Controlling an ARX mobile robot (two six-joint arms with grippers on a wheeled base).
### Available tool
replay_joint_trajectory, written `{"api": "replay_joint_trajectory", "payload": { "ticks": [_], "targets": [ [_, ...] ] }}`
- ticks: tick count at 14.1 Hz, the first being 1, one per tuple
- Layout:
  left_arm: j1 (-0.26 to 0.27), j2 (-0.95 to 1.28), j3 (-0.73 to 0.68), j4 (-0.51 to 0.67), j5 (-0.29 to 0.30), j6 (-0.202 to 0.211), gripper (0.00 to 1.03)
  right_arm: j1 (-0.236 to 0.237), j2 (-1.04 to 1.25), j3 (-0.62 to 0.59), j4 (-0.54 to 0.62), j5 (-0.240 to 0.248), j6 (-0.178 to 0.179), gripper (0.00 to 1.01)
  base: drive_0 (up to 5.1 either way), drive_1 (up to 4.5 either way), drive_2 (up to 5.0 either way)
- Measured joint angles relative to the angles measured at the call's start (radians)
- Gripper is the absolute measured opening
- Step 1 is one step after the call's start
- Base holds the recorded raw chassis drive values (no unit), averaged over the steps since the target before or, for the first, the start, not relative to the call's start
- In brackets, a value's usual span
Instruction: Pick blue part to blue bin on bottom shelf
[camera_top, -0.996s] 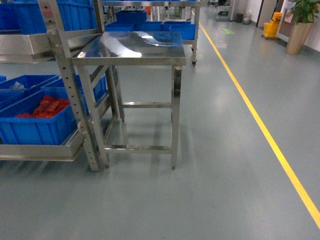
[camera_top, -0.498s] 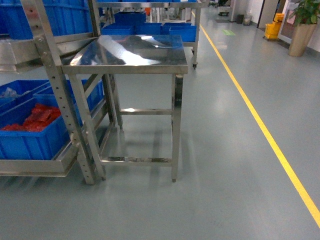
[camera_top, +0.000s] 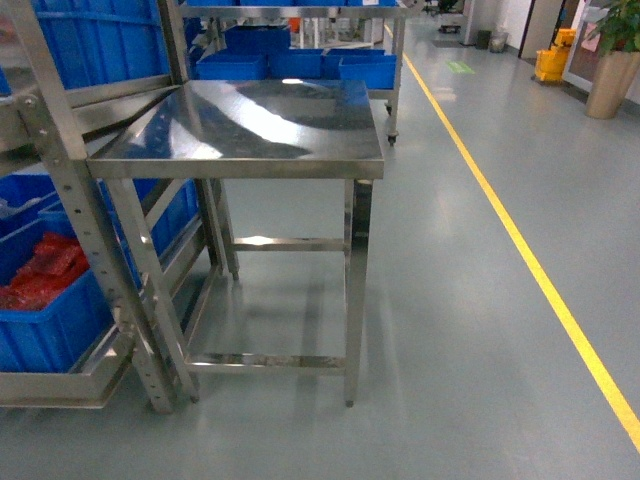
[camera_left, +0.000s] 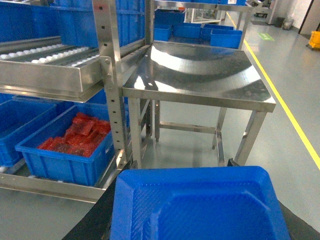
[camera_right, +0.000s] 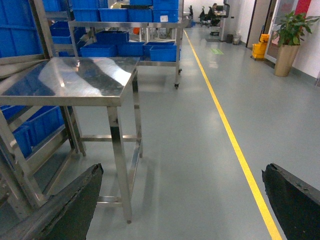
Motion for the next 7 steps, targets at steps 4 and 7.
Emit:
{"api": "replay_joint_trajectory", "payload": {
  "ticks": [4, 7],
  "targets": [
    [0.000, -0.002, 0.000, 0.000, -0.002, 0.000, 0.43, 0.000, 0.000, 0.000, -0.003, 0.000, 0.000, 0.98, 0.0, 4.22, -4.2],
    [0.000, 0.000, 0.000, -0.003, 0.000, 0.000, 0.43, 0.000, 0.000, 0.000, -0.002, 0.000, 0.000, 0.98, 0.0, 4.20, -4.3]
  ]
}}
